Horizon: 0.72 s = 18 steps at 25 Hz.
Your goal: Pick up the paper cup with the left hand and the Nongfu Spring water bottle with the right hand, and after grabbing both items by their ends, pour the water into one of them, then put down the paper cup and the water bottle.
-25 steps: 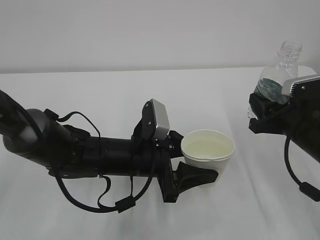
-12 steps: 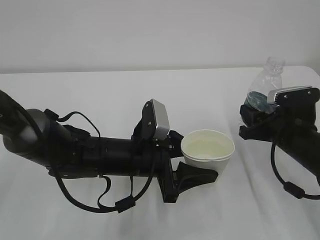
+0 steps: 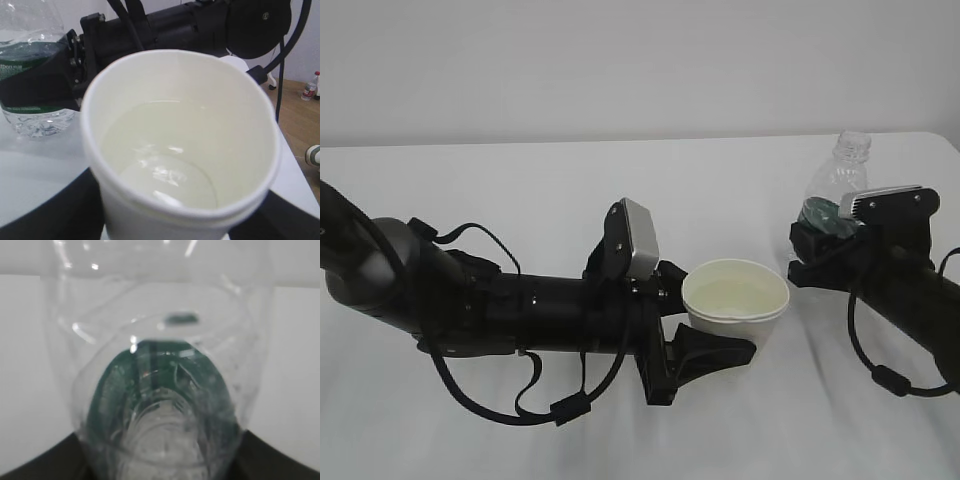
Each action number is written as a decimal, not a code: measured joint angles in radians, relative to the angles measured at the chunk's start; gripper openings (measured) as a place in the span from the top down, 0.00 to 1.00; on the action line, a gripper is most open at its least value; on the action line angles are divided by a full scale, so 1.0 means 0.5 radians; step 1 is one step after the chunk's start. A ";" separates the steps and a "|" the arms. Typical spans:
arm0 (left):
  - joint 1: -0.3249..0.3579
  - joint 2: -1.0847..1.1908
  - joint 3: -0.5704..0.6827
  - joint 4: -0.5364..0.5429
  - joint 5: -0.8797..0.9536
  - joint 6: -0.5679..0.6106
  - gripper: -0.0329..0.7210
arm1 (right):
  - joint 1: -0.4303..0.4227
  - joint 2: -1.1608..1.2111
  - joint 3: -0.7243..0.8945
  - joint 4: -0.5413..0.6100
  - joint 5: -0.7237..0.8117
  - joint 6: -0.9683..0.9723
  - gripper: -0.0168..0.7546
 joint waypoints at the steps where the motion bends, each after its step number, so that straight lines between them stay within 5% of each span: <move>1: 0.000 0.000 0.000 0.000 0.000 0.004 0.32 | 0.000 0.003 -0.007 -0.004 0.000 0.000 0.52; 18: 0.000 0.000 0.000 -0.014 0.000 0.003 0.32 | 0.000 0.041 -0.061 -0.003 0.000 0.001 0.52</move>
